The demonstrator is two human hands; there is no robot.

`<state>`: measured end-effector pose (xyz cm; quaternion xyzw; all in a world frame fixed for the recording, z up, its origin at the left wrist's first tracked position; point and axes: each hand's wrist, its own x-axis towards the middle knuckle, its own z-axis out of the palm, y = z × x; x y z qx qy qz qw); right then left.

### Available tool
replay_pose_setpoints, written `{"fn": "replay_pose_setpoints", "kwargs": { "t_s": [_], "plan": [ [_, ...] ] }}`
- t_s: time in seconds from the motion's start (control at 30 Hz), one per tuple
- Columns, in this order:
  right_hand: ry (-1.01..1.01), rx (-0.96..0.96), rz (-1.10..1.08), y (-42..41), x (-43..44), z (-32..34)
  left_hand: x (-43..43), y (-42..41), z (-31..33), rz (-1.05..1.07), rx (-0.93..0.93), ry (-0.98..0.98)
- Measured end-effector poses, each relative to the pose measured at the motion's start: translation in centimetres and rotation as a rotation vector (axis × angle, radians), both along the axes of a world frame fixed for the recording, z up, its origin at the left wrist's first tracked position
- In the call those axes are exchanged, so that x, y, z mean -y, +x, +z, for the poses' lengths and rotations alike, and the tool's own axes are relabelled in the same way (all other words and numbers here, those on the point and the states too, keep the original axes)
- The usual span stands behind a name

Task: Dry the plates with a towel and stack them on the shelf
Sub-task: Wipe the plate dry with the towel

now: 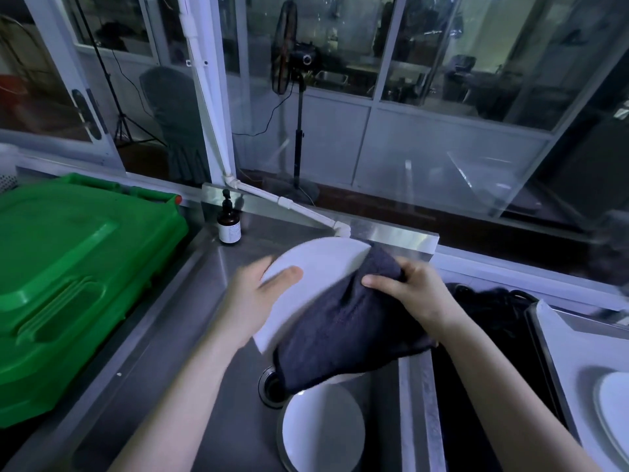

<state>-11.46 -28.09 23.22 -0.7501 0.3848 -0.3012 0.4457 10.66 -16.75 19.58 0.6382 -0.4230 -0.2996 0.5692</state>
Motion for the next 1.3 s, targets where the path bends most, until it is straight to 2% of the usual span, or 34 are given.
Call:
{"fn": "replay_pose_setpoints", "kwargs": {
  "t_s": [0.1, 0.17, 0.2, 0.3, 0.43, 0.53, 0.6, 0.67, 0.73, 0.8, 0.83, 0.93, 1.03, 1.1, 1.2, 1.3],
  "plan": [
    [-0.292, -0.238, 0.179, 1.7, 0.0, 2.3, 0.8, -0.6, 1.5, -0.164, 0.26, -0.092],
    [-0.389, -0.321, 0.187, 2.3, -0.2, 2.8, 1.0, -1.0, 1.8, -0.187, 0.293, -0.148],
    [-0.38, -0.299, 0.167, 2.1, -0.2, 2.7, 1.0, -0.9, 1.7, -0.16, 0.279, -0.152],
    [-0.203, -0.088, 0.047, 0.6, -0.6, 1.3, -0.1, -0.4, 1.4, -0.038, 0.121, -0.11],
    [0.22, 0.267, -0.124, -0.4, -2.3, -2.5, -0.7, -0.1, 0.0, 0.186, -0.249, -0.099],
    [0.269, 0.252, -0.107, -0.5, -2.2, -2.2, -0.8, 0.1, 0.2, 0.162, -0.281, -0.087],
    [0.17, 0.187, -0.013, -0.3, -1.5, -0.8, -0.6, 0.7, 1.1, 0.083, -0.175, -0.065],
    [0.008, 0.065, 0.079, 0.4, -0.8, 0.8, 0.2, 0.9, 2.5, -0.06, 0.06, -0.032],
    [-0.182, -0.138, 0.156, 1.7, -0.5, 1.8, 1.1, 0.2, 3.5, -0.194, 0.316, -0.034],
    [-0.273, -0.247, 0.19, 2.6, -0.6, 2.1, 1.8, -0.4, 3.8, -0.214, 0.416, -0.028],
    [-0.272, -0.23, 0.187, 2.6, -0.7, 1.9, 1.7, -0.4, 3.8, -0.186, 0.401, -0.037],
    [-0.267, -0.13, 0.06, 1.3, -0.4, 0.6, 0.6, 0.7, 2.3, -0.016, 0.199, -0.019],
    [0.098, 0.258, -0.139, 0.0, -1.1, -1.7, -1.0, 0.4, -0.3, 0.073, -0.101, 0.129],
    [0.317, 0.403, -0.204, 0.0, -1.8, -3.0, -1.3, -0.5, -1.7, 0.046, -0.272, 0.154],
    [0.362, 0.369, -0.186, -0.5, -1.8, -3.1, -0.8, -0.6, -1.7, 0.045, -0.213, 0.126],
    [0.091, 0.095, -0.033, -0.9, -0.6, -0.9, 0.1, 0.3, -0.6, -0.033, 0.0, 0.11]
  ]
}}
